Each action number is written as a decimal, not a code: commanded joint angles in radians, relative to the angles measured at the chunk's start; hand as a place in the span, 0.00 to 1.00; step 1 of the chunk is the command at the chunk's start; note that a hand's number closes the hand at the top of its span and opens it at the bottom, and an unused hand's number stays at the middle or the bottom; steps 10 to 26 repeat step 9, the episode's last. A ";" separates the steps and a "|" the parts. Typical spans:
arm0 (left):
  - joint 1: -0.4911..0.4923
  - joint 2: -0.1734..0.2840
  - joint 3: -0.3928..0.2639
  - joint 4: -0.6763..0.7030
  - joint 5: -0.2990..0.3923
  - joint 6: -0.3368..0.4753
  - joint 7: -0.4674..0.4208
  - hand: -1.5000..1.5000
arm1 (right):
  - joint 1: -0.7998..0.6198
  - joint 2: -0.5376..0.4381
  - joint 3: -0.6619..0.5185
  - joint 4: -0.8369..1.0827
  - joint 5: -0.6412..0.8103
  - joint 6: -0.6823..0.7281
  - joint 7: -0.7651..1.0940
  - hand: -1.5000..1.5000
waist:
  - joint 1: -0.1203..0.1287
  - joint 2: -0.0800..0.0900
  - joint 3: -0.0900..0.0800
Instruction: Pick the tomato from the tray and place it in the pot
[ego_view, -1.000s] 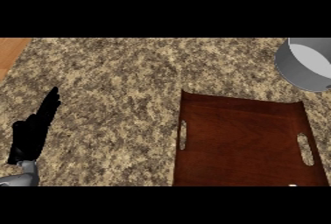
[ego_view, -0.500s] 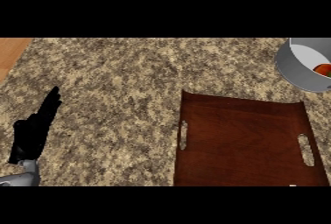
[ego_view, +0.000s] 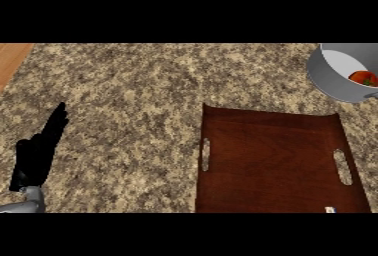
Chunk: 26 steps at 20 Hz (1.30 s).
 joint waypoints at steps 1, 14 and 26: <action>0.005 0.016 0.023 0.009 -0.002 0.002 -0.002 0.50 | 0.073 0.009 -0.068 -0.008 -0.104 0.075 -0.141 0.00 | -0.026 -0.010 -0.002; 0.032 0.002 0.041 0.009 0.003 0.004 -0.013 0.50 | 0.177 0.043 -0.081 -0.104 -0.231 0.144 -0.198 0.00 | -0.049 -0.021 -0.004; 0.032 0.002 0.041 0.009 0.003 0.004 -0.013 0.50 | 0.177 0.043 -0.081 -0.104 -0.231 0.144 -0.198 0.00 | -0.049 -0.021 -0.004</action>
